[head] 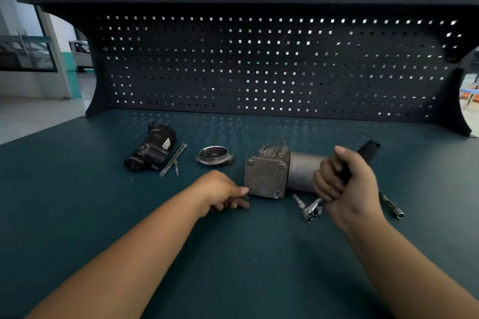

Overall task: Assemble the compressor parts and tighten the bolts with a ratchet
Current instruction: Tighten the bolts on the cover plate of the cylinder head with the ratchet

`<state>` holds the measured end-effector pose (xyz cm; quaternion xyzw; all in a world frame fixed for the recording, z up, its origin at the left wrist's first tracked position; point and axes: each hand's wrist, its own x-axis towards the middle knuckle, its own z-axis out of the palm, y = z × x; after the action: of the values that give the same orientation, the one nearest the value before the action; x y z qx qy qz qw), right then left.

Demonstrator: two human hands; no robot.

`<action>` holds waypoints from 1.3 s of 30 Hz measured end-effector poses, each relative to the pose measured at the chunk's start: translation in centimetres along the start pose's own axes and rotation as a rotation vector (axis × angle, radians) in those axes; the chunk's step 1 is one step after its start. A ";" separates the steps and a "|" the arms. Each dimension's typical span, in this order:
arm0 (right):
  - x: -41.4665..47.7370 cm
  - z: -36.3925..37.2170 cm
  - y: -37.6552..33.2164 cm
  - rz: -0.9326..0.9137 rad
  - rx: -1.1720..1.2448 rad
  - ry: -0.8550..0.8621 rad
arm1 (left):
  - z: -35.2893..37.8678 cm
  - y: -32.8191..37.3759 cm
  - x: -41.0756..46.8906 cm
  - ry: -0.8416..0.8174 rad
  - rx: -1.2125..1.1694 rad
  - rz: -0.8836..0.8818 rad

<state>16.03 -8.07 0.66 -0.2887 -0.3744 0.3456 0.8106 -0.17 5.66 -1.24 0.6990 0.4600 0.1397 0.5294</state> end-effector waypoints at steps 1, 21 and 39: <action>-0.2 0.8 0.5 0.035 0.032 -0.008 | -0.2 0.2 0.1 -0.076 -0.079 -0.065; 1.0 7.0 6.3 0.066 0.052 0.282 | -1.1 0.2 1.6 -0.381 -0.365 -0.187; 0.3 9.5 7.1 -0.066 -0.173 0.394 | -0.8 0.3 0.9 -0.328 -0.330 -0.145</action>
<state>6.08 -1.62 0.90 -0.4069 -0.2463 0.2221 0.8511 -0.10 6.83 -0.94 0.5815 0.3875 0.0593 0.7128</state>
